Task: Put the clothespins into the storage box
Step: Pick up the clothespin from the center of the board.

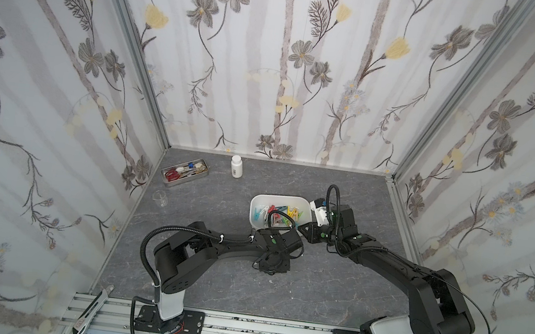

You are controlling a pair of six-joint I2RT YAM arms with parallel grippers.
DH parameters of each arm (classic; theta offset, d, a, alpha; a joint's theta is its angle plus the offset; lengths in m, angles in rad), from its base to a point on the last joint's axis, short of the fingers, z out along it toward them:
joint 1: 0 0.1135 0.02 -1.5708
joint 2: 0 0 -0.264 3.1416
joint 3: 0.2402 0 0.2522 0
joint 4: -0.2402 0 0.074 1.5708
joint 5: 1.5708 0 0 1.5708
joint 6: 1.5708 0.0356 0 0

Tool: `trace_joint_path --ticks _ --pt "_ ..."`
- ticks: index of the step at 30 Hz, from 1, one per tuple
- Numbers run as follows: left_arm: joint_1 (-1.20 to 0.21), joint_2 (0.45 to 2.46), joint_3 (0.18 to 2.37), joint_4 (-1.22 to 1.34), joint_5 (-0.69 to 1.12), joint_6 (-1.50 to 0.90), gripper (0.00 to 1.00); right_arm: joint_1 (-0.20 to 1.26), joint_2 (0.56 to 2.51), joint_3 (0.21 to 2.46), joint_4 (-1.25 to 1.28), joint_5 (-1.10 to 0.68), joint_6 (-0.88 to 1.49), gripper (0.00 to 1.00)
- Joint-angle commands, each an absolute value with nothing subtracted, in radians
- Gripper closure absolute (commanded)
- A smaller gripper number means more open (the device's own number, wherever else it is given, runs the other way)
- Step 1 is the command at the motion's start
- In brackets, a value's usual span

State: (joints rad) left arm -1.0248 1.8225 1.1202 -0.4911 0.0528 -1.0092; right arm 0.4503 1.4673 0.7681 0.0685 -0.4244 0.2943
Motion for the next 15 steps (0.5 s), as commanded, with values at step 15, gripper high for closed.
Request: trace_joint_path --ticks 15 --pt "-1.042 1.853 1.128 -0.560 -0.037 -0.986 0.80 0.447 1.468 0.772 0.099 -0.449 0.292 0.78"
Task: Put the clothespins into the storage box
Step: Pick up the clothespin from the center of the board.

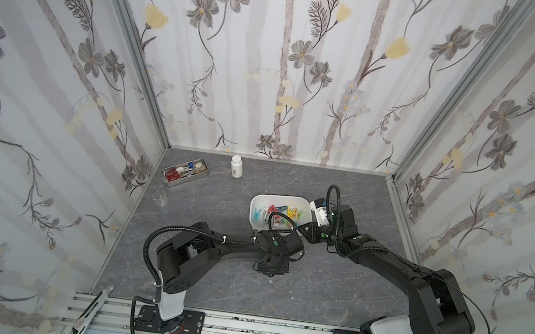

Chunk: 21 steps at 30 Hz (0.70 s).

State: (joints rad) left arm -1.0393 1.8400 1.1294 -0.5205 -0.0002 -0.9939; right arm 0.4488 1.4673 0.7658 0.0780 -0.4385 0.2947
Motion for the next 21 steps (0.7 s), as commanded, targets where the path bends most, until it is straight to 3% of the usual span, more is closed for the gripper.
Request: trace_joint_path --ticks 1,10,21 --pt "-1.042 1.851 1.128 -0.561 -0.040 -0.987 0.80 0.447 1.467 0.770 0.099 -0.448 0.291 0.78" --pt "-1.052 1.834 1.104 -0.540 -0.036 -0.986 0.91 0.446 1.448 0.774 0.085 -0.442 0.292 0.78" --pt "-1.043 1.729 1.021 -0.414 -0.010 -0.962 0.95 0.448 1.410 0.794 0.028 -0.410 0.303 0.78"
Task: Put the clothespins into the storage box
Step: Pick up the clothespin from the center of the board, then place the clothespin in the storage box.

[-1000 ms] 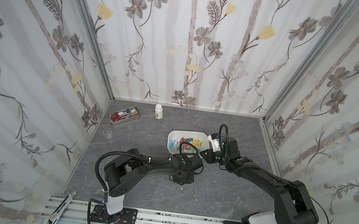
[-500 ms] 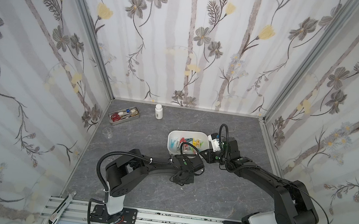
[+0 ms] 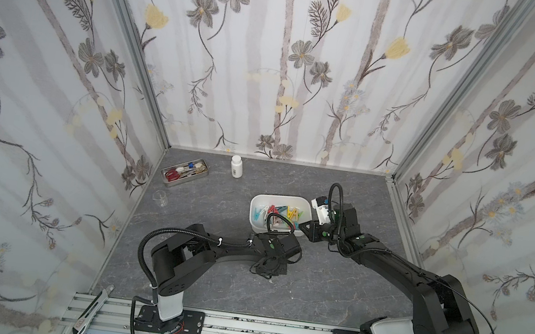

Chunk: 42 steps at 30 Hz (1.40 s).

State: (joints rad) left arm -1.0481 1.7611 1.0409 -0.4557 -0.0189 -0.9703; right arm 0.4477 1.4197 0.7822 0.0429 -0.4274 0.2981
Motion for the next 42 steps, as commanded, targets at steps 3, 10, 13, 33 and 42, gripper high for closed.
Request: trace_joint_path --ticks 3,10,13,33,42 --pt "-1.028 1.666 0.971 -0.367 0.009 -0.963 0.95 0.448 1.408 0.808 0.005 -0.394 0.304 0.78" --pt "-0.925 1.486 0.850 -0.229 0.078 -0.938 0.94 0.451 1.411 0.854 -0.061 -0.361 0.299 0.78" --pt "-0.865 1.429 0.865 -0.252 0.084 -0.898 0.93 0.456 1.410 0.865 -0.085 -0.350 0.306 0.78" --pt "-0.588 1.659 1.137 -0.206 0.140 -0.641 0.91 0.587 1.353 0.927 -0.202 -0.224 0.371 0.78" --pt "-0.567 1.754 1.202 -0.217 0.126 -0.629 0.91 0.658 1.345 0.921 -0.192 -0.173 0.377 0.78"
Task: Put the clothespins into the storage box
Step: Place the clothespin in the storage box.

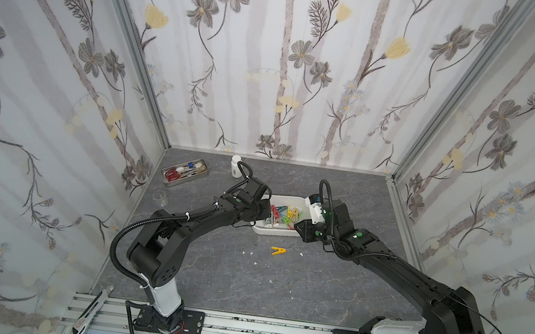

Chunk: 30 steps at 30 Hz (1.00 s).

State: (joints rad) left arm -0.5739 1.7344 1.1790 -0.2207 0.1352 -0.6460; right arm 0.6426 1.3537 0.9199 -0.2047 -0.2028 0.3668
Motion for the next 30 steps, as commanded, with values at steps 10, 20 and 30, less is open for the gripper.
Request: trace_joint_path --ticks 10,20,30 --pt "-0.561 1.812 1.259 -0.254 0.124 -0.614 0.90 0.678 1.325 0.878 -0.161 -0.163 0.393 0.77" --pt "-0.557 1.812 1.263 -0.228 0.123 -0.629 0.80 0.678 1.338 0.877 -0.147 -0.175 0.391 0.77" --pt "-0.555 1.729 1.223 -0.197 0.119 -0.627 0.76 0.690 1.342 0.867 -0.120 -0.178 0.420 0.77"
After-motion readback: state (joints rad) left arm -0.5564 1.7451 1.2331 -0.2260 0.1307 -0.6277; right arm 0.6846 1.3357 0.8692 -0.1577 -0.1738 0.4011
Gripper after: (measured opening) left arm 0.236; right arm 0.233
